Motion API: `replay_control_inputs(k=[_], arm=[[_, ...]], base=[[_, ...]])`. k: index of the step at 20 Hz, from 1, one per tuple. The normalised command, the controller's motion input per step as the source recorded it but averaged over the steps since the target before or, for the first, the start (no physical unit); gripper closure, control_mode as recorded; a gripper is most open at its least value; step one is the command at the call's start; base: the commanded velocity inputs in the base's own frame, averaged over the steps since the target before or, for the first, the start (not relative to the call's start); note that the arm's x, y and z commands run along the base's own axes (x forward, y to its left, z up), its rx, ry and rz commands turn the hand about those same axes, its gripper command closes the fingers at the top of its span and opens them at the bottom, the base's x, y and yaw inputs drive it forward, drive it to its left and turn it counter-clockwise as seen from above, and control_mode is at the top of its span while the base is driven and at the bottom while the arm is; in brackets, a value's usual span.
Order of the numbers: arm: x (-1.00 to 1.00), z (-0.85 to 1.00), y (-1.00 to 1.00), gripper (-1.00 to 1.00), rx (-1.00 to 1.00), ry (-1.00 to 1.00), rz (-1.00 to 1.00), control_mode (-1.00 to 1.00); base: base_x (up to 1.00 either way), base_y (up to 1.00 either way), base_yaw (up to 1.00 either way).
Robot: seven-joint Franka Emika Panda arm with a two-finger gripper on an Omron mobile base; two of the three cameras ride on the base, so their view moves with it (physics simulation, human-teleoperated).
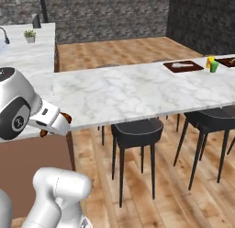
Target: Gather the mushroom and lime from the fridge and place them on a tray on the dining counter. Then gather the chicken drumsticks from the fridge and place them on the other tray.
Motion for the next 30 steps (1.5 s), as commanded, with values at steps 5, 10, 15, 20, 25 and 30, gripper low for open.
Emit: replay_control_inputs(k=[5, 10, 15, 20, 25, 30], arm=[[0.00, 0.00, 0.00, 1.00, 0.00, 0.00, 0.00, 1.00], [0.00, 0.00, 0.00, 1.00, 0.00, 0.00, 0.00, 1.00], [0.00, 0.00, 0.00, 1.00, 0.00, 0.00, 0.00, 1.00], [0.00, 0.00, 0.00, 1.00, 0.00, 0.00, 0.00, 1.00], [0.00, 0.00, 0.00, 1.00, 0.00, 0.00, 0.00, 1.00], [0.00, 0.00, 0.00, 1.00, 0.00, 0.00, 0.00, 1.00]], base=[[0.07, -1.00, 0.00], [0.06, -1.00, 0.00], [0.09, -1.00, 0.00], [0.12, -1.00, 0.00], [0.12, -1.00, 0.00], [0.14, -1.00, 0.00]])
